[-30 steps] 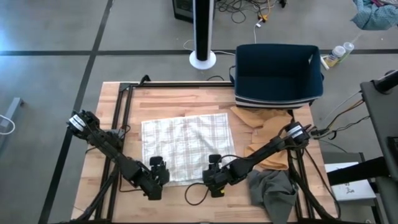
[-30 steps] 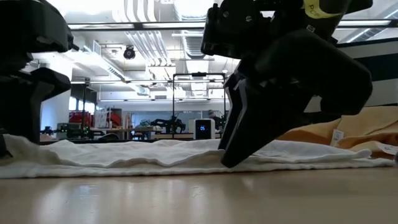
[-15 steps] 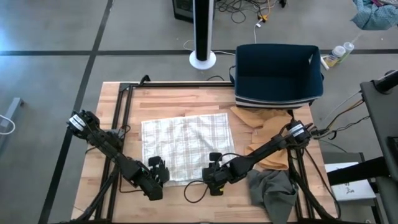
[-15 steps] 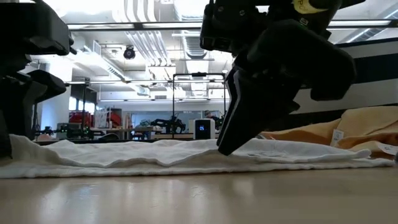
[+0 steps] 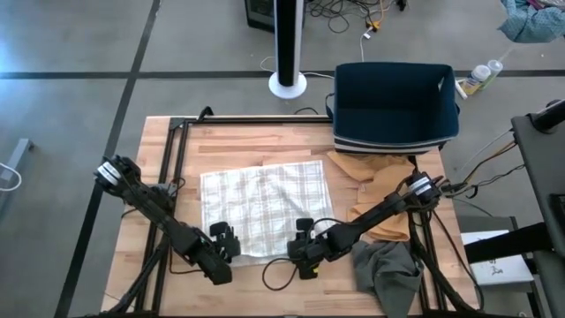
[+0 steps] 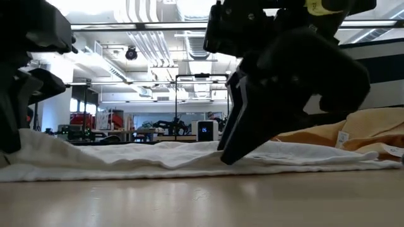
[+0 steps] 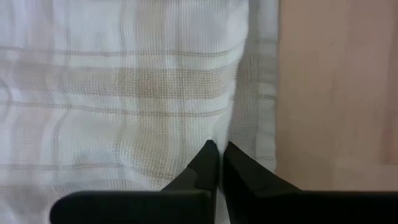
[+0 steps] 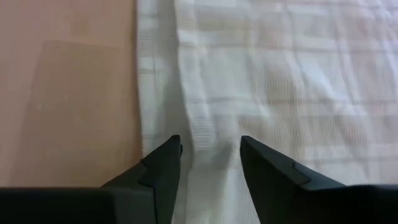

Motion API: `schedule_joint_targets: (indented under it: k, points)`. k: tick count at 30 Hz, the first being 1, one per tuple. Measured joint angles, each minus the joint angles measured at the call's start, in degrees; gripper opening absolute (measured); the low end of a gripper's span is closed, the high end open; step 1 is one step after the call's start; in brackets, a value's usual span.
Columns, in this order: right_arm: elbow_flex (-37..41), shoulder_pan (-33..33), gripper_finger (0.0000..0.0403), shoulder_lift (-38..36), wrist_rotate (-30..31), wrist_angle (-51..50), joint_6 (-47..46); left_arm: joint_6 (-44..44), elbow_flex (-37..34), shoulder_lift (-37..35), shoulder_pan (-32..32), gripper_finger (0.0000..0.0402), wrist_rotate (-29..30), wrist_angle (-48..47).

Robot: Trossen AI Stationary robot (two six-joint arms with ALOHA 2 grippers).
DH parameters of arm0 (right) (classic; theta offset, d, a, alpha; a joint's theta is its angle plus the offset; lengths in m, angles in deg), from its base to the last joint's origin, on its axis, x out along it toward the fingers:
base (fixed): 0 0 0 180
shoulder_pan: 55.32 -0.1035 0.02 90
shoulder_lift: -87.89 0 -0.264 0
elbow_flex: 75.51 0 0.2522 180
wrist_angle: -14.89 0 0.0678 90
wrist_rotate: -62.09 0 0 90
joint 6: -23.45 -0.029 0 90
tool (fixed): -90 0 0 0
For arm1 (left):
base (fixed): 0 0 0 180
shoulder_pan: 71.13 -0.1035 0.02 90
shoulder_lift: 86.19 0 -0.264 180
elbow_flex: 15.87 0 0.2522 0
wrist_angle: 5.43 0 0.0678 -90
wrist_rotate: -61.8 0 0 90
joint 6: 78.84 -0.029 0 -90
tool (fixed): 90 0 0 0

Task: Fold towel
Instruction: Fold the white towel

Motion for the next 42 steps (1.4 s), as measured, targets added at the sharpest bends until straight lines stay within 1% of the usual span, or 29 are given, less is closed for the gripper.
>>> schedule_joint_targets:
  k: [4,8,10,16,17,23,26,28,30,32,34,39,42]
  points:
    - [0.37,0.22,0.0167,-0.02,0.4,-0.16,-0.2,-0.01,0.02,-1.02,0.0,0.0006,0.05,-0.25]
    - [0.37,0.24,0.0142,-0.02,0.01,-0.26,-0.26,0.09,0.02,-1.5,0.0,0.0003,0.06,-0.75]
    - [0.3,0.24,0.0119,-0.02,0.01,-0.27,-0.26,0.6,0.02,-1.52,0.0,0.0002,0.09,-0.8]
    - [0.41,0.83,0.0019,-0.02,-1.11,-1.16,-0.91,1.04,0.02,-1.61,0.0,0.0001,0.41,-0.79]
    - [0.39,0.97,0.001,-0.06,-1.45,-1.4,-0.86,1.08,0.02,-1.61,0.0,0.0001,0.41,-0.75]
    - [-2.71,1.91,0.0008,-3.47,-3.75,-10.58,3.16,1.22,0.02,-3.26,-0.04,0.0001,0.45,-0.83]
    - [-3.91,2.86,0.0004,-5.52,-7.25,-14.19,5.64,1.22,0.02,-5.74,-0.24,0.0001,0.5,-1.0]
    - [-4.35,3.66,0.0005,-6.77,-11.2,-14.69,6.11,1.22,0.04,-7.46,-0.31,0.0001,0.5,-0.88]
    - [-4.35,4.47,0.0004,-7.66,-18.7,-14.75,5.7,1.25,0.04,-8.54,-0.25,0.0001,0.25,1.08]
    - [-4.38,4.4,0.0003,-7.85,-24.97,-15.59,5.15,1.26,0.04,-8.32,0.63,0.0001,-0.2,5.57]
    - [-3.98,3.52,0.0003,-7.21,-28.22,-16.15,5.57,1.27,0.04,-6.39,1.44,0.0001,-0.7,11.57]
    - [-3.1,2.36,0.0003,-2.68,-32.65,-15.16,6.29,1.31,-0.04,1.56,1.86,0.0001,-3.3,23.38]
    - [-3.18,1.69,0.0003,-0.04,-33.7,-13.89,6.21,1.43,-0.04,6.27,1.89,0.0001,-4.59,29.0]
